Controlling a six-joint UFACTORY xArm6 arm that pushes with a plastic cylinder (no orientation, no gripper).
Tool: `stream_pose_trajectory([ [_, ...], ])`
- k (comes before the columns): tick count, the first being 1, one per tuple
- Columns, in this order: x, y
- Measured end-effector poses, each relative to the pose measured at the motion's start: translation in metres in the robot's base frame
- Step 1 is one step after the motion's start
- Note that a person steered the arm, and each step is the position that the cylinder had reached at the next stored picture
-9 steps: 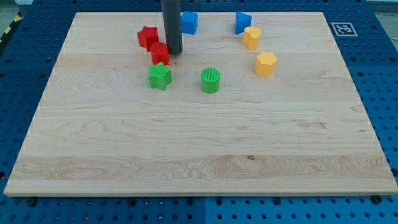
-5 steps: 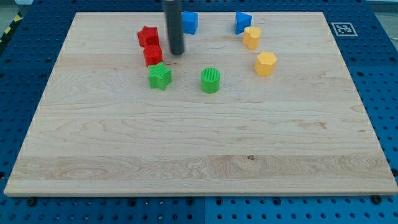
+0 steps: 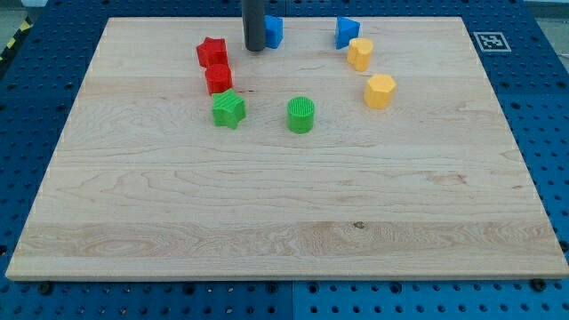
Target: Push the blue cube above the green circle
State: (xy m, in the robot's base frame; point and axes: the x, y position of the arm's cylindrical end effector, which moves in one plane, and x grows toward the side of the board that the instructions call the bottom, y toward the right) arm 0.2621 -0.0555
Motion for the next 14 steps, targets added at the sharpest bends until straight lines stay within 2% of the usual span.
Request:
stream_pose_trajectory([
  [2, -0.016, -0.043],
  [3, -0.060, -0.047],
  [5, -0.070, -0.033],
  [7, -0.070, -0.013],
  [8, -0.069, 0.023],
  [9, -0.069, 0.023],
  [11, -0.013, 0.024],
  [14, -0.002, 0.024],
])
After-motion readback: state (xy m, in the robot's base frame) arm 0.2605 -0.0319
